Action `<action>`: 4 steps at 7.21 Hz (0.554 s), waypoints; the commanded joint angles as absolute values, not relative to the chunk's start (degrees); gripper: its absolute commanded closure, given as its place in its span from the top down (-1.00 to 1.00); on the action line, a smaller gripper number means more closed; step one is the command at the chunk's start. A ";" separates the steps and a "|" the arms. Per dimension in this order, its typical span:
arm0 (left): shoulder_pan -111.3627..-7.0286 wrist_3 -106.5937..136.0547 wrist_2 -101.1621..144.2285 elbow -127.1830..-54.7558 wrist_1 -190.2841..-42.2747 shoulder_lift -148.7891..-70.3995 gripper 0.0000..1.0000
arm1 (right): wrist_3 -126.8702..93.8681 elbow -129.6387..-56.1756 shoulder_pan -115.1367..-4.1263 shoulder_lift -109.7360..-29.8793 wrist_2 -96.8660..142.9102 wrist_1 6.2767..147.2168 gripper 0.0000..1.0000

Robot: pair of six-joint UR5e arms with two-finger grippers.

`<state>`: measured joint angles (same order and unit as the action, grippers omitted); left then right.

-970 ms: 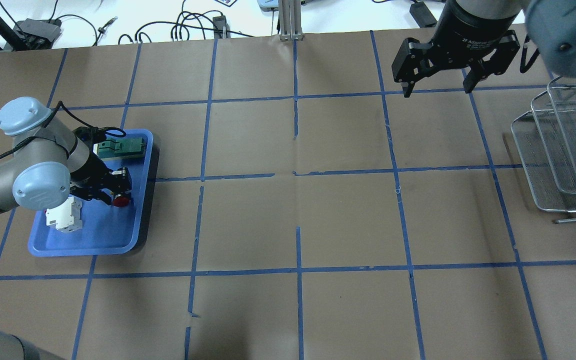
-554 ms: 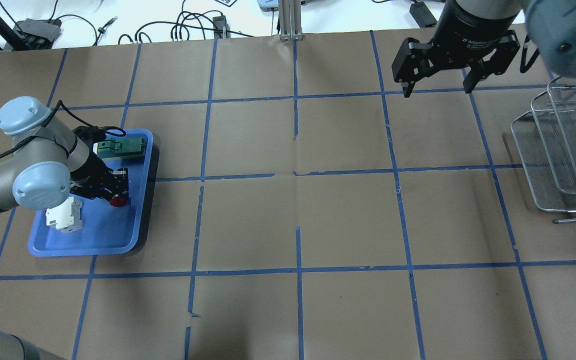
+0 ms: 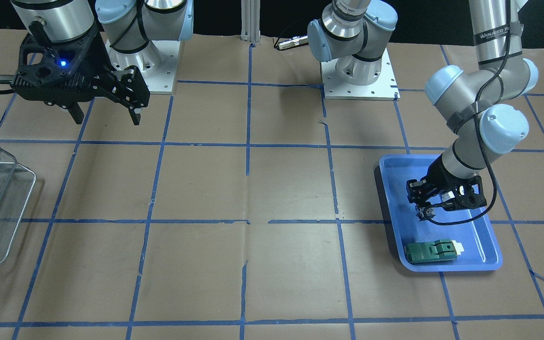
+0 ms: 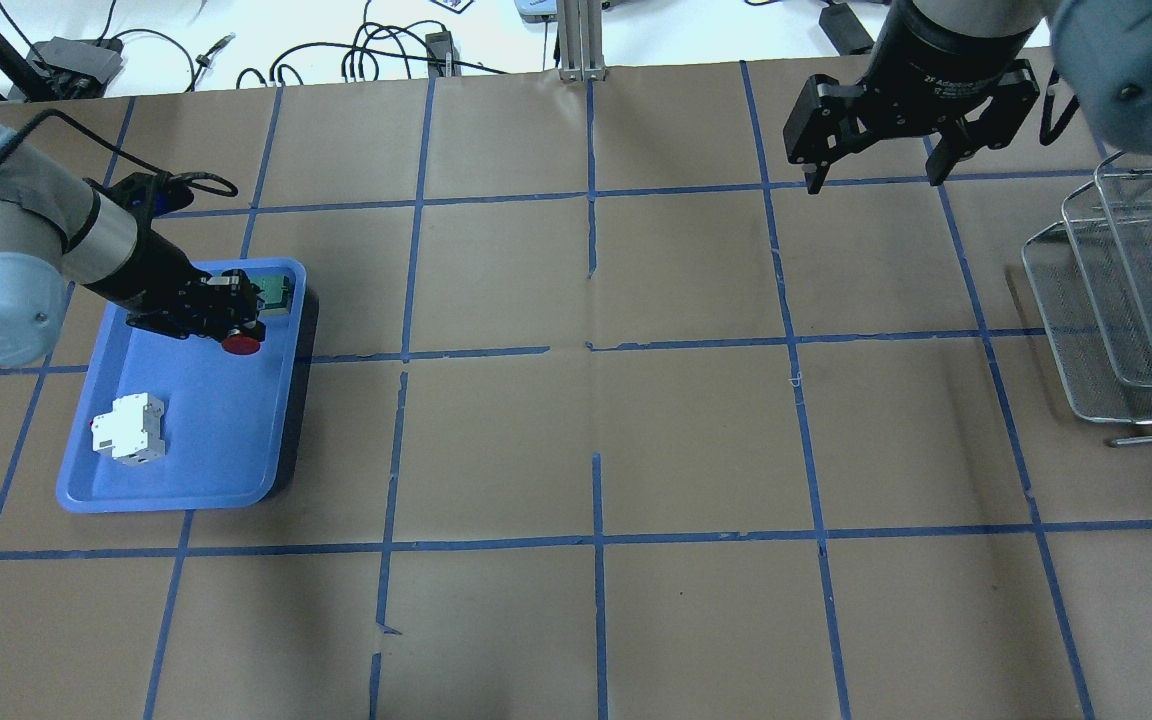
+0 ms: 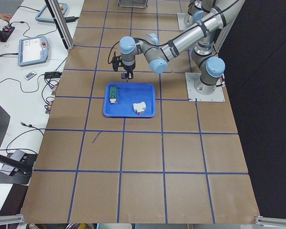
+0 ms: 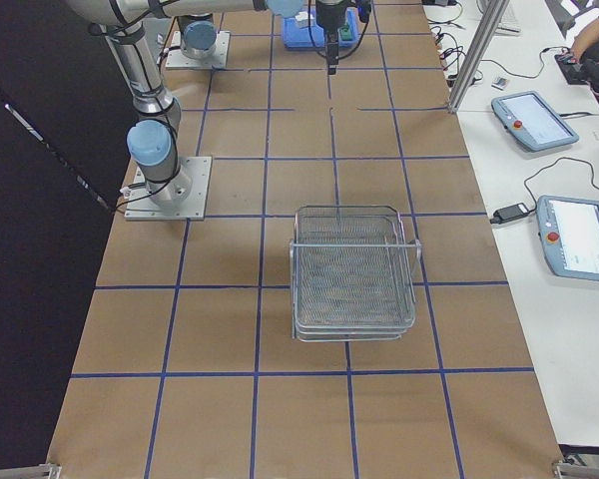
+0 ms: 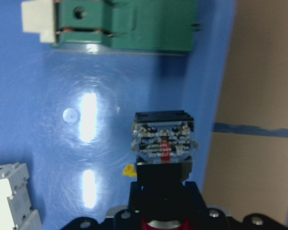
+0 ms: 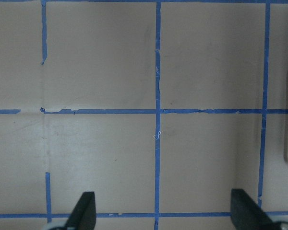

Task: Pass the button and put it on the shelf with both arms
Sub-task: 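Lift the push button with the left gripper and carry it toward table center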

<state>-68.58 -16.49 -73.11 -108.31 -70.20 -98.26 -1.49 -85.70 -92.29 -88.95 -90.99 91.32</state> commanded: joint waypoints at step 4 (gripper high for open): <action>-81.34 -4.79 -25.74 -108.10 -83.50 -94.84 -1.00 | -1.67 -85.52 -90.54 -88.95 -90.27 92.46 1.00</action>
